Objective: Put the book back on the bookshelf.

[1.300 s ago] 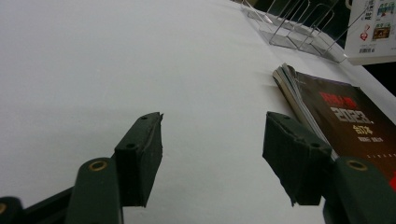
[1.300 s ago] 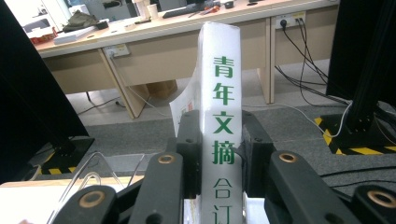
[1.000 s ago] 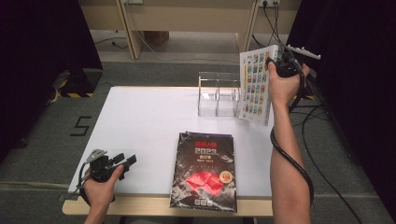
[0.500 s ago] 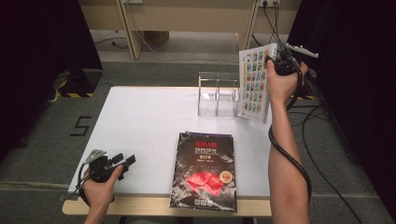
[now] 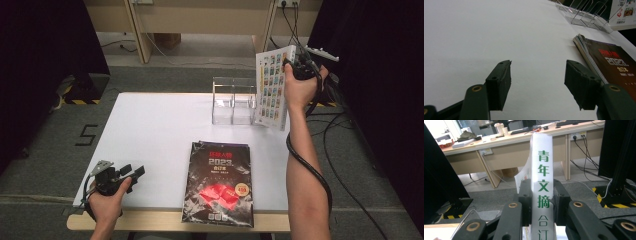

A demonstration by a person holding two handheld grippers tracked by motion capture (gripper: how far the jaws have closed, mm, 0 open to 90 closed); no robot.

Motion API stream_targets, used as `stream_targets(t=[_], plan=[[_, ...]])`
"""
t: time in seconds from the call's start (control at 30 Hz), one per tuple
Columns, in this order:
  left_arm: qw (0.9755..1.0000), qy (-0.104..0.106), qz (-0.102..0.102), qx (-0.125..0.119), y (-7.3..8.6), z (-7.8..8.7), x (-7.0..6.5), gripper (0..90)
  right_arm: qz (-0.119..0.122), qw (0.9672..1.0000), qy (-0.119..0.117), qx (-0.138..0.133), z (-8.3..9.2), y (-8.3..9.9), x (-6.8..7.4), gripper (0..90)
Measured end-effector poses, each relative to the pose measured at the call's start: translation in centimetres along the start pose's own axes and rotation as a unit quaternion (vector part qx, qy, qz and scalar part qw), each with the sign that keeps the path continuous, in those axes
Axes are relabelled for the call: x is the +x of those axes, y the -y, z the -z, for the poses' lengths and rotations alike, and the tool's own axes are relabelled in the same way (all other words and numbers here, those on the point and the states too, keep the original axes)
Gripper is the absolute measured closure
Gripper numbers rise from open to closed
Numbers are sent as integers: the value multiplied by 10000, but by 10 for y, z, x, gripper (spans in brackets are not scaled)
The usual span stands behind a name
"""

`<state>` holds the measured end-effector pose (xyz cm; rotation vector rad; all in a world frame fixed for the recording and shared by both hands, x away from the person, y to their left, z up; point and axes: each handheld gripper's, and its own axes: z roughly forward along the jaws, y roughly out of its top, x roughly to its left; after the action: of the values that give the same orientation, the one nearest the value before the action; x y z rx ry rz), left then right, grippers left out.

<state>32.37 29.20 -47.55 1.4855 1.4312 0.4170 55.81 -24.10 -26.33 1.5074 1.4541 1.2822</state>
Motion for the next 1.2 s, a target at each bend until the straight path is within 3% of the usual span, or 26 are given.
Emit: stream_targets(t=[1.2], plan=[[10000, -72, -57, 13, 0, 1, 1, 373, 17, 10000, 62, -51, -28, -1, 3, 737]])
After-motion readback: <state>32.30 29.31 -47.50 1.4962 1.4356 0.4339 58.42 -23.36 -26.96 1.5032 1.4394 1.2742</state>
